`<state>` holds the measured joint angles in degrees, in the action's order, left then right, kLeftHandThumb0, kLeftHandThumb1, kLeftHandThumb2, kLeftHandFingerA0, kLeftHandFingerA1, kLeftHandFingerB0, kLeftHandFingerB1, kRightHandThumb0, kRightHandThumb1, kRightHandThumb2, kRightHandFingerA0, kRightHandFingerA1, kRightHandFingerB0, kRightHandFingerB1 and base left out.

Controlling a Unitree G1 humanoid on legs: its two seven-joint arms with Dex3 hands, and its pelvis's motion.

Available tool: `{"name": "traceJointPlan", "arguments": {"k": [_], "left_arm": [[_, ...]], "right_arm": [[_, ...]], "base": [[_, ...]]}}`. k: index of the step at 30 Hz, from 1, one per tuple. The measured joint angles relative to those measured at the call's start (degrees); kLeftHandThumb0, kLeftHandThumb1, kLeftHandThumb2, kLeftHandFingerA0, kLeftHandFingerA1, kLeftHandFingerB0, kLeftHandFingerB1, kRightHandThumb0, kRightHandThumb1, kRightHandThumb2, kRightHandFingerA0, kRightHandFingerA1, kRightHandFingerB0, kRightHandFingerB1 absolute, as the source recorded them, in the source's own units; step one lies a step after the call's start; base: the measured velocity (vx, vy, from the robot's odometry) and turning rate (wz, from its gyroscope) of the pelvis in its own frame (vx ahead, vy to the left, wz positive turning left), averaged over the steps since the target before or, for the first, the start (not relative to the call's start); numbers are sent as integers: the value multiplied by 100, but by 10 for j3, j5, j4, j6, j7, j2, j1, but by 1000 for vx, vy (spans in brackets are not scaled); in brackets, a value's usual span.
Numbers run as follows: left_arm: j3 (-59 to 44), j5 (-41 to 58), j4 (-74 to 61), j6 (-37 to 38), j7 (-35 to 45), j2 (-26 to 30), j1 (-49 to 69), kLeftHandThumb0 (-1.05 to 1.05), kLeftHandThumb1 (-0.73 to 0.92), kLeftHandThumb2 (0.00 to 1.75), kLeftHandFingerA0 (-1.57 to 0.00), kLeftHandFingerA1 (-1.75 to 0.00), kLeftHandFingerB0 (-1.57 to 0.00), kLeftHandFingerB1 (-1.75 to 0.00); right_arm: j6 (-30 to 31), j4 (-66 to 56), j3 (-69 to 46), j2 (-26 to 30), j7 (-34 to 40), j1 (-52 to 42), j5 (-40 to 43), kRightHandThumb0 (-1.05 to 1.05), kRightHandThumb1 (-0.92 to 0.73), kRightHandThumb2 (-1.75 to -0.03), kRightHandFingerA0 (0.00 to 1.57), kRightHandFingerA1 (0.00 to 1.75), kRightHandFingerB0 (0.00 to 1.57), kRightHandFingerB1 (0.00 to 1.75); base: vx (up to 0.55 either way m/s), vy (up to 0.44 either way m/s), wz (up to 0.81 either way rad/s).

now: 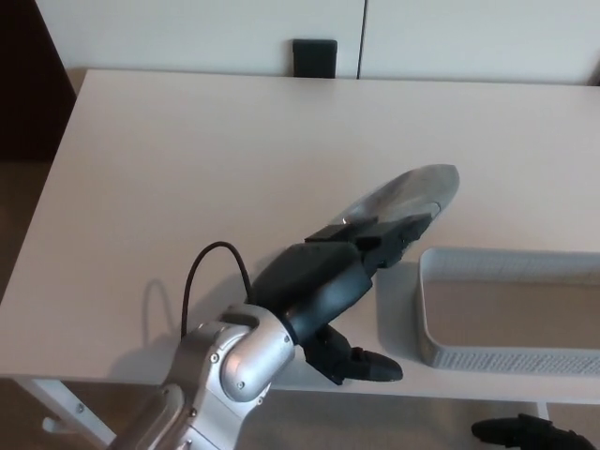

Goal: The robot walks towards a desk on which a shovel is kept on the left hand side and a container is kept on the right hand side. The robot picks up the shovel using its left hand and places it in the container.

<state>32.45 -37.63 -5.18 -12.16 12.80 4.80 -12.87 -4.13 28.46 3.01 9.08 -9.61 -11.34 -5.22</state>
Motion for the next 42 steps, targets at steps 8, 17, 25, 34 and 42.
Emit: {"name": "traceJointPlan", "arguments": {"k": [8, 17, 25, 34, 42], "left_arm": [[13, -69, -5, -38, -22, 0, 4, -83, 50, 67, 0, -2, 0, 0], [17, -143, -26, -75, -43, 0, 15, -69, 44, 65, 0, -6, 0, -2], [18, -206, -20, -115, -71, 0, 33, -64, 38, 67, 0, -16, 0, -10], [12, -263, 56, -168, -106, -8, 35, -75, 47, 73, 0, -25, 0, -7], [6, -271, 105, -183, -122, -25, 15, -68, 42, 78, -1, -46, 0, -22]], "right_arm": [[0, 0, 3, 0, 0, 0, -4, -10, -42, -51, 69, 59, 53, 53], [1, -2, 6, 0, 2, -1, -12, -15, -41, -52, 70, 58, 56, 53], [7, -12, 7, 2, 5, -2, -17, -14, -41, -52, 68, 58, 55, 53], [18, -26, 14, 15, 14, -4, -33, -25, -37, -59, 70, 61, 55, 57], [23, -33, 14, 17, 18, -4, -35, -24, -39, -59, 68, 59, 54, 55]], "base": [[0, 0, 0], [0, 0, 0], [0, 0, 0], [0, 0, 0], [0, 0, 0]]}}
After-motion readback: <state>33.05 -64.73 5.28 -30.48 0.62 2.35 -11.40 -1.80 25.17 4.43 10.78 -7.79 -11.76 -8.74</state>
